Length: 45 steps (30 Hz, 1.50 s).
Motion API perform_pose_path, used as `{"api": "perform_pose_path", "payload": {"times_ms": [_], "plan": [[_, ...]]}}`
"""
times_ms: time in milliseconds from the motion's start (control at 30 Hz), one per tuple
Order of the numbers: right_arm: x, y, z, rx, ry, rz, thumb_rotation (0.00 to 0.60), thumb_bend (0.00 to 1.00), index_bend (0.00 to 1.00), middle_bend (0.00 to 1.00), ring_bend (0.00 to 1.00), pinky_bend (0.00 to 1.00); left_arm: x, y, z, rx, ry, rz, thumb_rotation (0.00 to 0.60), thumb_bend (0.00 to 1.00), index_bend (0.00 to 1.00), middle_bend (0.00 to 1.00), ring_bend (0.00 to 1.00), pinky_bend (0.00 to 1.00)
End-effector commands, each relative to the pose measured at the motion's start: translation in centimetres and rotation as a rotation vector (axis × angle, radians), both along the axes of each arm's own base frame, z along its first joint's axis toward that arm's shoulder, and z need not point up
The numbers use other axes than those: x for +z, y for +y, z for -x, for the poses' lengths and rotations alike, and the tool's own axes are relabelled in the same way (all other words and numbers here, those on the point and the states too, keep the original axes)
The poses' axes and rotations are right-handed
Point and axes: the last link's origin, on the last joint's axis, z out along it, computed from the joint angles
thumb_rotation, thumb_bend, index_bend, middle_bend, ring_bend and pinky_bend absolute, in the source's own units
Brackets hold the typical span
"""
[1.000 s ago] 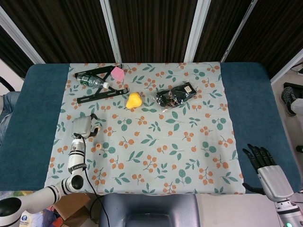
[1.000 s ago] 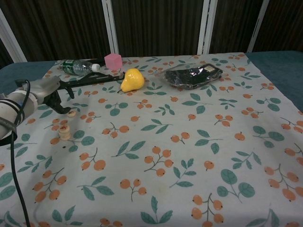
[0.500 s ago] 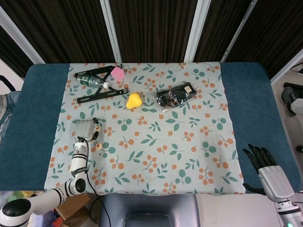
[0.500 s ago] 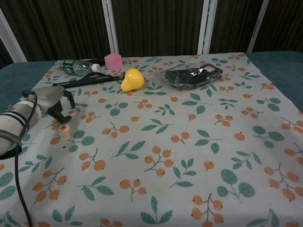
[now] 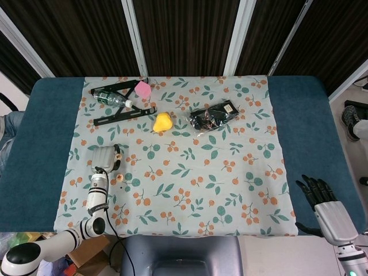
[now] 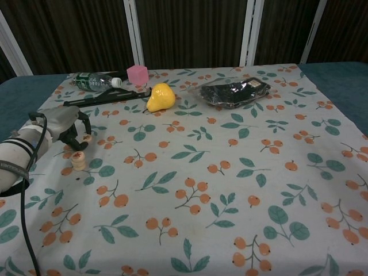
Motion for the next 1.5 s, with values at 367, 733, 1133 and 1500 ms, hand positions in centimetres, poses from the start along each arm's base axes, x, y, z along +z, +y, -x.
{"api": "perform_pose_path", "payload": {"times_ms": [367, 733, 1133, 1500], "plan": [[-0.1, -0.1, 0.0, 0.0, 0.003, -0.001, 0.6, 0.2, 0.0, 0.0, 0.0, 0.05, 1.3, 0.0, -0.9, -0.03, -0.062, -0.033, 0.6, 0.38, 0.54, 1.0, 1.0, 1.0], [-0.3, 0.2, -0.1, 0.005, 0.009, -0.013, 0.6, 0.2, 0.0, 0.0, 0.0, 0.05, 6.1, -5.7, -3.1, -0.11, -0.24, 0.048, 0.6, 0.41, 0.53, 1.0, 1.0, 1.0], [-0.5, 0.3, -0.2, 0.008, 0.01, -0.02, 0.6, 0.2, 0.0, 0.0, 0.0, 0.06, 6.0, -9.0, -2.2, -0.109, -0.213, 0.128, 0.6, 0.41, 0.5, 1.0, 1.0, 1.0], [-0.4, 0.3, -0.2, 0.007, 0.008, -0.018, 0.6, 0.2, 0.0, 0.0, 0.0, 0.06, 5.8, -8.5, -1.6, -0.1, -0.207, 0.118, 0.6, 0.41, 0.48, 1.0, 1.0, 1.0]]}}
